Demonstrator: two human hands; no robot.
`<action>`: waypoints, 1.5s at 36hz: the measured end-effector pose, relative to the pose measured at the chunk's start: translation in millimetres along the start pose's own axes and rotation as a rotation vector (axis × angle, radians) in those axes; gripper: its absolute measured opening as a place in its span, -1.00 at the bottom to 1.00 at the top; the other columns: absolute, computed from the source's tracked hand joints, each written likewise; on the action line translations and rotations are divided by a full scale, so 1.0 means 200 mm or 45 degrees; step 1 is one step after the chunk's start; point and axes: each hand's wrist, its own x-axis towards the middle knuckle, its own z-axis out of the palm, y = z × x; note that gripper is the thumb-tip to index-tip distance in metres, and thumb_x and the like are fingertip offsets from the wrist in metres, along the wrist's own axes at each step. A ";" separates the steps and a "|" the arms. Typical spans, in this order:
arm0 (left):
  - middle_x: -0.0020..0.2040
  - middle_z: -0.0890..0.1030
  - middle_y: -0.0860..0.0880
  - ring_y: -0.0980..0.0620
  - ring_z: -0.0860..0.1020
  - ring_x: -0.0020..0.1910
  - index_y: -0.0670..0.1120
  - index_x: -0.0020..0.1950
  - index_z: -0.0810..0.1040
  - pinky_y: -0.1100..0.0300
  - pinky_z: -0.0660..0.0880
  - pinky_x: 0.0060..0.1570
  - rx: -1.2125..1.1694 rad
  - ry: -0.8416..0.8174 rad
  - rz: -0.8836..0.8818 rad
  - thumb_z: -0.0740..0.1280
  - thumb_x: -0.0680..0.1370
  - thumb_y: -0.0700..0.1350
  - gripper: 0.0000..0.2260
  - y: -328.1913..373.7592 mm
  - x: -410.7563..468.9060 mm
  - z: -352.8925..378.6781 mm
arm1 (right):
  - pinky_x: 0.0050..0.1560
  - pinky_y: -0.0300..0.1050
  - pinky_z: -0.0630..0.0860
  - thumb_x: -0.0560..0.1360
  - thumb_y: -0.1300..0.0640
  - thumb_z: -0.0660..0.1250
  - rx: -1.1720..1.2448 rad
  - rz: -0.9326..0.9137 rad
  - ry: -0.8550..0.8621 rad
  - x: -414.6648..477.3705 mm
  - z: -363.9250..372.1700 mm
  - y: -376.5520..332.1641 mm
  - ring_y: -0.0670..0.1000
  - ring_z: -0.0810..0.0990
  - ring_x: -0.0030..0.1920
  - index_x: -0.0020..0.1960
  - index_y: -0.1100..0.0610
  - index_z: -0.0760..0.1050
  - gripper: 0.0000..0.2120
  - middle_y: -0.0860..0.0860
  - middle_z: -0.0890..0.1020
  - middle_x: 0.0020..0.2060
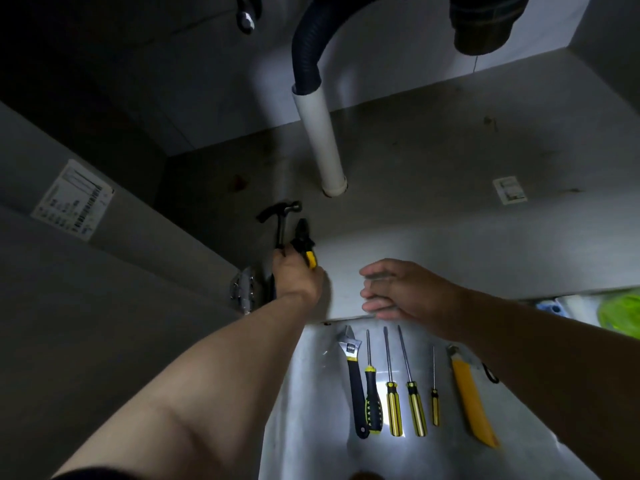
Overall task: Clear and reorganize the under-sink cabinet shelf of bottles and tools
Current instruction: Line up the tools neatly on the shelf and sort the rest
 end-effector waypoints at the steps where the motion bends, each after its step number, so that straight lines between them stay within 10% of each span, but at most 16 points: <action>1: 0.42 0.32 -0.26 -0.24 0.39 0.39 -0.23 0.44 0.38 0.14 0.26 0.43 -0.006 0.017 0.002 0.40 0.55 -0.14 -0.50 0.00 0.00 0.01 | -0.02 -0.13 0.67 0.60 0.17 0.34 0.010 -0.004 0.004 0.01 0.00 0.00 0.10 0.73 0.01 0.26 0.07 0.52 -0.77 0.18 0.66 0.09; 17: 0.38 0.35 -0.21 -0.20 0.41 0.31 -0.21 0.41 0.40 0.05 0.37 0.33 0.110 0.155 0.090 0.40 0.55 -0.07 -0.52 -0.03 -0.05 0.04 | 0.01 0.01 0.64 0.61 0.20 0.28 -0.483 -0.164 0.064 0.01 0.01 0.06 0.17 0.71 -0.05 0.14 0.16 0.56 -0.86 0.14 0.67 -0.03; 22: 0.15 0.42 -0.14 -0.15 0.43 0.12 -0.09 0.22 0.43 -0.03 0.43 0.07 0.256 0.382 0.496 0.40 0.50 -0.07 -0.67 -0.09 -0.27 0.04 | -0.05 -0.17 0.47 0.55 0.25 0.25 -1.127 -0.385 0.027 -0.03 -0.01 0.14 0.00 0.58 -0.08 0.04 0.13 0.61 -0.83 -0.04 0.62 -0.10; 26: 0.06 0.36 0.06 0.07 0.42 0.01 0.04 0.12 0.36 0.16 0.49 0.01 0.219 0.109 0.820 0.30 0.58 -0.06 -0.83 -0.25 -0.53 0.16 | 0.08 -0.07 0.52 0.55 0.25 0.22 -1.341 -0.333 -0.062 -0.07 -0.05 0.18 0.03 0.58 0.02 0.11 0.10 0.59 -0.77 0.02 0.64 0.02; 36: 0.04 0.58 -0.10 -0.06 0.55 -0.03 -0.11 0.06 0.44 0.11 0.46 -0.03 -0.002 -0.576 -0.156 0.37 0.57 -0.14 -0.86 -0.49 -0.71 0.42 | 0.05 -0.06 0.53 0.58 0.20 0.20 -1.814 -0.199 -0.210 -0.21 -0.09 0.28 0.02 0.57 0.01 0.18 0.08 0.50 -0.78 0.02 0.59 0.08; 47: -0.08 0.57 -0.05 0.02 0.53 -0.23 -0.09 0.04 0.43 0.18 0.40 -0.31 -0.010 -0.529 -0.345 0.44 0.46 -0.11 -0.75 -0.47 -0.70 0.50 | 0.18 -0.02 0.50 0.58 0.22 0.23 -1.965 -0.039 -0.424 -0.23 -0.05 0.37 0.08 0.53 0.20 0.32 0.07 0.44 -0.68 0.06 0.53 0.23; 54: -0.20 0.69 -0.12 -0.04 0.63 -0.30 -0.08 -0.20 0.60 0.14 0.57 -0.26 -0.355 -0.675 -0.503 0.39 0.56 -0.22 -0.86 -0.54 -0.72 0.46 | -0.07 -0.09 0.50 0.62 0.23 0.18 -1.858 0.041 -0.417 -0.17 0.00 0.35 0.06 0.57 0.03 0.23 0.12 0.48 -0.78 0.10 0.58 0.12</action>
